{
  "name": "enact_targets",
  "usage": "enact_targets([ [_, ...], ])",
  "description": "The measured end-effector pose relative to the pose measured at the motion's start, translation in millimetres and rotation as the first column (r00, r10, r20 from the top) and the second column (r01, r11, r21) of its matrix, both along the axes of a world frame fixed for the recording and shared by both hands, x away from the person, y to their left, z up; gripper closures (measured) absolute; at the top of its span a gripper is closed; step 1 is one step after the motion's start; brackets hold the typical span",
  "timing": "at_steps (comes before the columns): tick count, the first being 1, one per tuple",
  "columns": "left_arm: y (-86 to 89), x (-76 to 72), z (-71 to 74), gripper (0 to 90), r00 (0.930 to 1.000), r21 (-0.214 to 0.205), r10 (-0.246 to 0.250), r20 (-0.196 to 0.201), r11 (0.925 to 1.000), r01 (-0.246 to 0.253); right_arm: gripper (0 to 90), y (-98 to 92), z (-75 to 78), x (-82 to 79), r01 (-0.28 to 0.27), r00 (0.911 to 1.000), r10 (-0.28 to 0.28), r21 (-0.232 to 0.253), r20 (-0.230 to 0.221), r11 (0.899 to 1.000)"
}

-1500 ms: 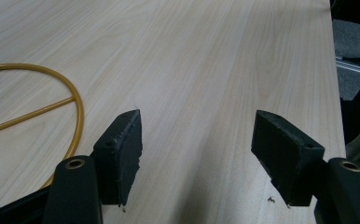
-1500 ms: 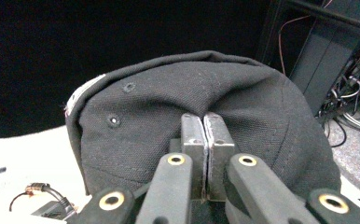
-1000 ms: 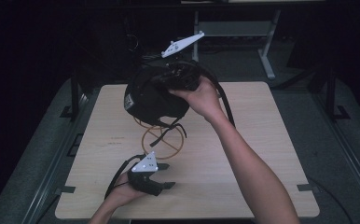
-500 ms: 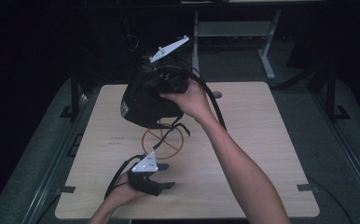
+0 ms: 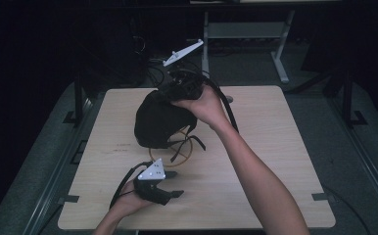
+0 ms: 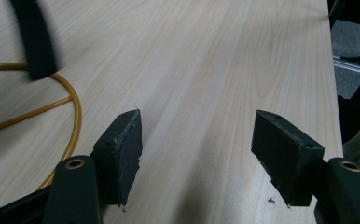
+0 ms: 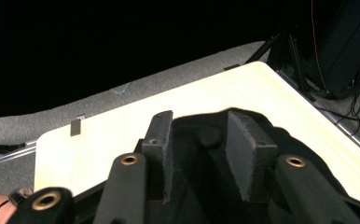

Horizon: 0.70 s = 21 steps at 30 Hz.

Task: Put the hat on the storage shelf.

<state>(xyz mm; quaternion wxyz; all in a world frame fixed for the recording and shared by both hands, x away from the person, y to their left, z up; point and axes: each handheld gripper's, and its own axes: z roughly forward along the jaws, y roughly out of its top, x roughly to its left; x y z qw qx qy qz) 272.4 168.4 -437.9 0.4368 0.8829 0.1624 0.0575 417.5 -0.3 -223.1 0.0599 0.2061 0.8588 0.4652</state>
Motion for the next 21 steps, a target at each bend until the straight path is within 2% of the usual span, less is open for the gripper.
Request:
enact_targets([
  [15, 2.4, 0.8, -0.8, 32.6, 0.9999, 0.003, 0.007, 0.008, 1.0, -0.007, 50.3, -23.0, -3.1, 3.2, 0.017, 0.9995, -0.016, 0.033, -0.027, 0.999],
  [21, 2.6, 0.1, -1.1, 32.3, 0.9999, -0.007, 0.011, 0.01, 0.9999, -0.011, 47.5, -40.1, -3.8, 1.4, 0.044, 0.9985, -0.042, 0.049, -0.035, 0.998],
])
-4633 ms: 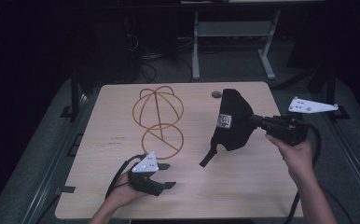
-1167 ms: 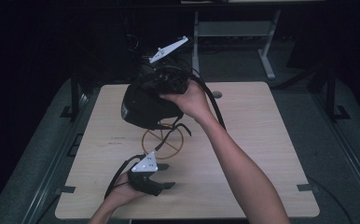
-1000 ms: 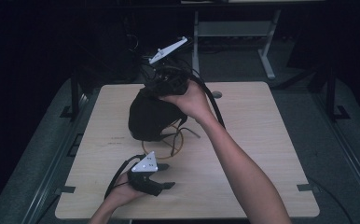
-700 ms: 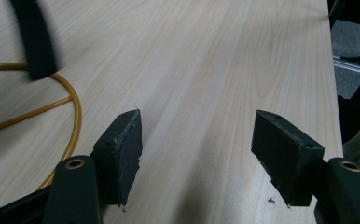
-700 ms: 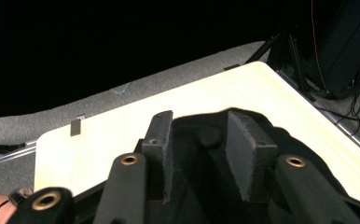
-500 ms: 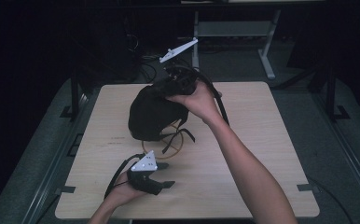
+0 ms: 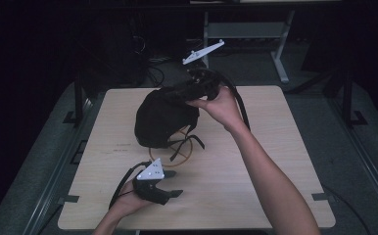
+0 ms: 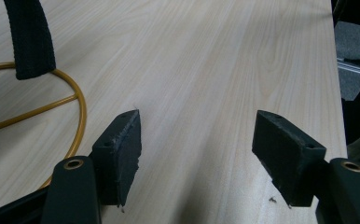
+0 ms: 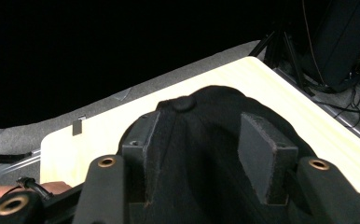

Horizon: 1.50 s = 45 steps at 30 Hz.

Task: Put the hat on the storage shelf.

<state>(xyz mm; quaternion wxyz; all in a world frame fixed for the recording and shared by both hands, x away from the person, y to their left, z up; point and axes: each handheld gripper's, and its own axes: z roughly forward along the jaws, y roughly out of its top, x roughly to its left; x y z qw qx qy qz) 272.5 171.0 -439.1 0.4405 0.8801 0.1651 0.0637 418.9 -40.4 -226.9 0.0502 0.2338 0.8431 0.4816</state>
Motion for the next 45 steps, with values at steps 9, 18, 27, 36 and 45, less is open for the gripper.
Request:
enact_targets([
  [9, 0.1, -0.2, -0.8, 31.2, 1.0, -0.001, 0.004, -0.003, 1.0, -0.004, 42.6, -21.1, -1.3, -0.1, 0.031, 0.9994, -0.031, 0.008, -0.014, 0.999],
  [18, 0.8, -0.4, -0.9, 31.1, 1.0, 0.004, 0.003, -0.002, 1.0, -0.003, 37.1, -41.1, -5.1, 1.1, 0.049, 0.9982, -0.048, 0.025, -0.036, 0.998],
  [27, 2.0, -2.6, -0.6, 31.0, 1.0, 0.002, 0.007, 0.001, 1.0, -0.007, 33.6, -59.9, -11.7, -1.0, 0.073, 0.9962, -0.072, 0.029, -0.049, 0.997],
  [36, 2.5, -1.7, -1.2, 30.3, 0.9999, -0.003, 0.012, 0.003, 0.9999, -0.012, 30.0, -75.6, -10.0, -4.0, 0.1, 0.994, -0.098, 0.033, -0.047, 0.994],
  [45, 4.5, -1.4, -0.8, 30.2, 0.9999, -0.005, 0.014, 0.009, 0.9999, -0.014, 28.2, -90.1, -11.7, -7.5, 0.122, 0.9917, -0.12, 0.034, -0.046, 0.992],
])
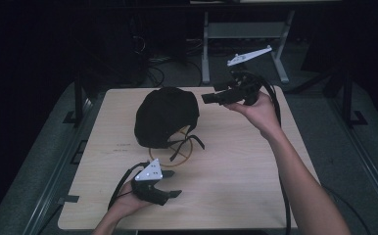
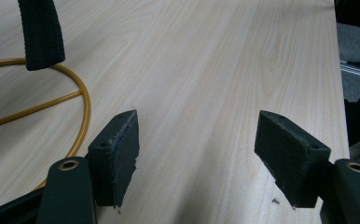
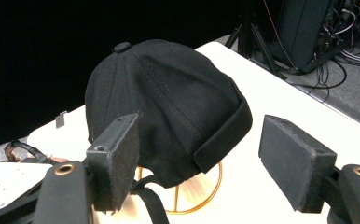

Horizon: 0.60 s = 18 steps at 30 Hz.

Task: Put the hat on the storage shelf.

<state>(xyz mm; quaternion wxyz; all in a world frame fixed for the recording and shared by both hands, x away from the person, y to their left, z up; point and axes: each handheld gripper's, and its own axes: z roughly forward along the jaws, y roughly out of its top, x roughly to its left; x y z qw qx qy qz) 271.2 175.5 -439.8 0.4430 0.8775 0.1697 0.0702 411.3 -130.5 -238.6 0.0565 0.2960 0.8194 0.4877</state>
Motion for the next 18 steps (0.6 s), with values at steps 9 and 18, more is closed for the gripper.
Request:
enact_targets([
  [9, 0.8, 0.0, -0.2, 29.5, 1.0, -0.007, 0.005, -0.009, 1.0, -0.005, 27.5, -14.9, -3.2, -4.6, 0.018, 0.9998, -0.018, -0.004, -0.001, 1.0],
  [18, 1.3, -0.2, -1.0, 29.0, 0.9999, -0.007, 0.01, -0.011, 0.9999, -0.01, 26.7, -30.3, -8.8, -10.6, 0.035, 0.9994, -0.035, -0.013, -0.003, 0.999],
])
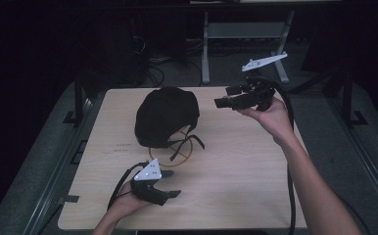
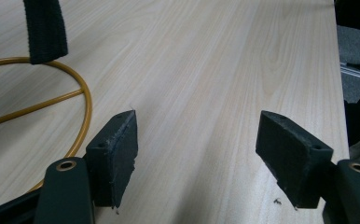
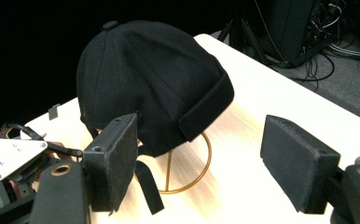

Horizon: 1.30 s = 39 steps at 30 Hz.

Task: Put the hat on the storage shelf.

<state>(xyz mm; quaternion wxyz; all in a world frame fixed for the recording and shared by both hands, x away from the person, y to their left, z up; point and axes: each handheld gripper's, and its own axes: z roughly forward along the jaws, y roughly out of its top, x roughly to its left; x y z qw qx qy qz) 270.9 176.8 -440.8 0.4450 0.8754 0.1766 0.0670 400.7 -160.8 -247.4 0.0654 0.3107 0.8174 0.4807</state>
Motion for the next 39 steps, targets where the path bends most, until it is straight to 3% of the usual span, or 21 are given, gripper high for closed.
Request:
enact_targets([
  [19, 0.9, 0.6, -0.3, 28.7, 1.0, 0.013, -0.003, 0.001, 0.9999, 0.003, 25.2, -26.0, -17.7, -7.8, 0.031, 0.9994, -0.031, 0.003, -0.017, 1.0],
  [39, -1.4, 0.0, -2.1, 28.0, 1.0, 0.006, 0.005, -0.002, 1.0, -0.005, 20.3, -52.2, -46.6, -22.9, 0.065, 0.9963, -0.064, 0.002, -0.058, 0.998],
])
